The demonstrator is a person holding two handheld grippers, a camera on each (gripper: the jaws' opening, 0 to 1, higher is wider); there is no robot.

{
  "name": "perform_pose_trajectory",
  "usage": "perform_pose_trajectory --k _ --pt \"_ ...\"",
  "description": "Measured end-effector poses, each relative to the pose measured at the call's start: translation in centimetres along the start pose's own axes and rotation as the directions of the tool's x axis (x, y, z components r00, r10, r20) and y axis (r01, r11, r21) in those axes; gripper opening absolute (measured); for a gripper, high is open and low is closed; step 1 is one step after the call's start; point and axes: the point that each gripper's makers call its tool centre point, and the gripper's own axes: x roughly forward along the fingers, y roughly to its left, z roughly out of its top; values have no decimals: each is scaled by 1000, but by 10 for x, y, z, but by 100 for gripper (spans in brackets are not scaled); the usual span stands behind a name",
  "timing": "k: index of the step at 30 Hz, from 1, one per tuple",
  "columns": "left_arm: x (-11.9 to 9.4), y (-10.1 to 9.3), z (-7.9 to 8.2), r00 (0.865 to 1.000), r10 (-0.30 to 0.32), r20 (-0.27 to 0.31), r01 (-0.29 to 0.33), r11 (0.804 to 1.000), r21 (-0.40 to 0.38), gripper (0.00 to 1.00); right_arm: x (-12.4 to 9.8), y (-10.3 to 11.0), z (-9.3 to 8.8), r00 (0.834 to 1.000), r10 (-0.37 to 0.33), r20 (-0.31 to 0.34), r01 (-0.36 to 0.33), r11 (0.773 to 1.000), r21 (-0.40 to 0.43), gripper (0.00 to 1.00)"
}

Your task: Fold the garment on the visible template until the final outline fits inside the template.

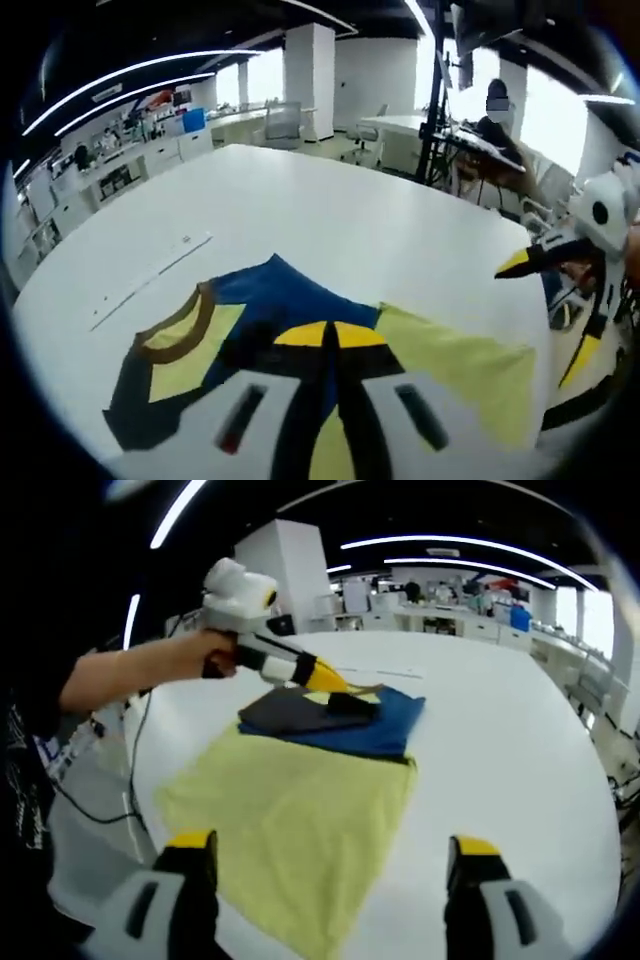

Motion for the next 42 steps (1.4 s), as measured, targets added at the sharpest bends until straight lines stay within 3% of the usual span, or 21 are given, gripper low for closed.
perform_pose_trajectory --k 7,8,12,16,28,36,42 --pt "6 -5 0 1000 19 5 -19 999 34 0 1 -1 0 1000 4 6 -4 1000 11 95" --pt "5 -3 7 999 25 42 -27 999 46 1 2 -1 1 1000 5 7 -5 1000 10 95" --pt "0 12 13 994 77 79 -79 997 22 24 3 -2 4 1000 5 14 -5 1000 10 95" --pt "-7 33 13 987 130 98 -131 991 4 36 5 -1 5 1000 8 19 -9 1000 14 95" --pt "-7 78 -22 979 196 59 -188 975 -114 51 -1 3 12 998 29 56 -28 999 -20 100" --pt "5 96 -42 976 214 47 -202 961 -189 48 -1 -1 9 998 15 55 -13 1000 -25 100" --pt "19 109 -49 975 219 39 -205 953 -224 35 1 -6 2 999 0 40 1 1000 -8 100"
